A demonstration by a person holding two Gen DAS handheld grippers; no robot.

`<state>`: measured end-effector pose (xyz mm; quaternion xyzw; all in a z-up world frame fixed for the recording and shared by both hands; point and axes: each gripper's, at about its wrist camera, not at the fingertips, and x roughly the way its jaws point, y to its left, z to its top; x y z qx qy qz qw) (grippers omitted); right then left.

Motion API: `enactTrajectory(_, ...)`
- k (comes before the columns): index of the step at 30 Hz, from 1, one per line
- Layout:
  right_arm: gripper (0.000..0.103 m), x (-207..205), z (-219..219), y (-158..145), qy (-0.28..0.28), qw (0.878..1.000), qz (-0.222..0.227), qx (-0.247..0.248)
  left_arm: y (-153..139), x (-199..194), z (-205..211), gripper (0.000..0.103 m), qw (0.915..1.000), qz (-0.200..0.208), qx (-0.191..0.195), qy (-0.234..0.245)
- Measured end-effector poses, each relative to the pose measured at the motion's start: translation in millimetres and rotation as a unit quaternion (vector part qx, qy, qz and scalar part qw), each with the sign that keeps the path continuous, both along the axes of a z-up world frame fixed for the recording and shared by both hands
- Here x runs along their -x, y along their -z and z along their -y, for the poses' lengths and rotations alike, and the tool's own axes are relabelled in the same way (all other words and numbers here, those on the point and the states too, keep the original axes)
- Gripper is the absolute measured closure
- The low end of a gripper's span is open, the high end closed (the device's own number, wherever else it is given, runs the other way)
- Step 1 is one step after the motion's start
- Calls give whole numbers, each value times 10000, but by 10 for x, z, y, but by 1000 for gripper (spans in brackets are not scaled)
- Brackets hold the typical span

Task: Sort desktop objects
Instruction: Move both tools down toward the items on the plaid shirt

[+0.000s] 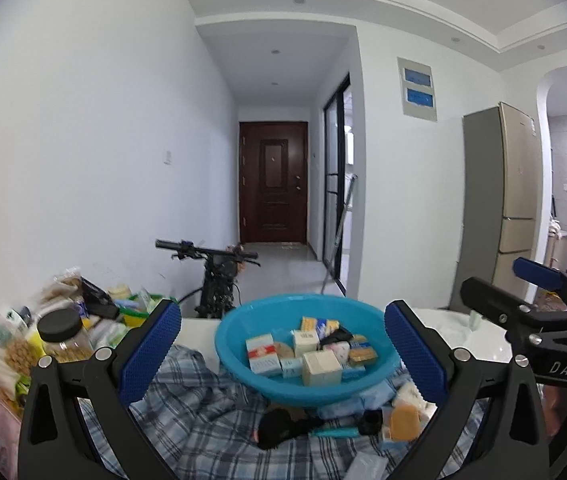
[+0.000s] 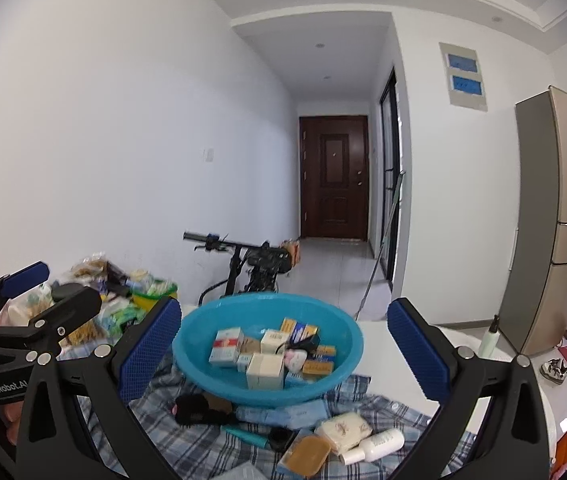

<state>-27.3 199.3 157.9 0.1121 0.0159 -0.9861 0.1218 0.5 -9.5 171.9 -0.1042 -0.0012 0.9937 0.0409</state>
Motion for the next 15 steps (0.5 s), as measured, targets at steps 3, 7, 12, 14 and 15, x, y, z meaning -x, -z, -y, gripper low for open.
enactTrajectory(3,0,-3,-33,155,30,9998,171,18,144,10,1,0,9999,140,3,-37)
enactTrajectory(7,0,17,-75,327,1,9990,433,54,322,63,11,0,9992,387,-23,-45)
enactTrajectory(12,0,39,-85,532,1,9974,720,87,554,118,17,0,9975,698,-70,-39)
enactTrajectory(14,0,53,-80,607,18,9966,817,56,658,155,4,0,9961,879,-85,-9)
enactTrajectory(15,0,64,-76,637,24,9963,863,43,696,165,-3,0,9955,942,-85,3)
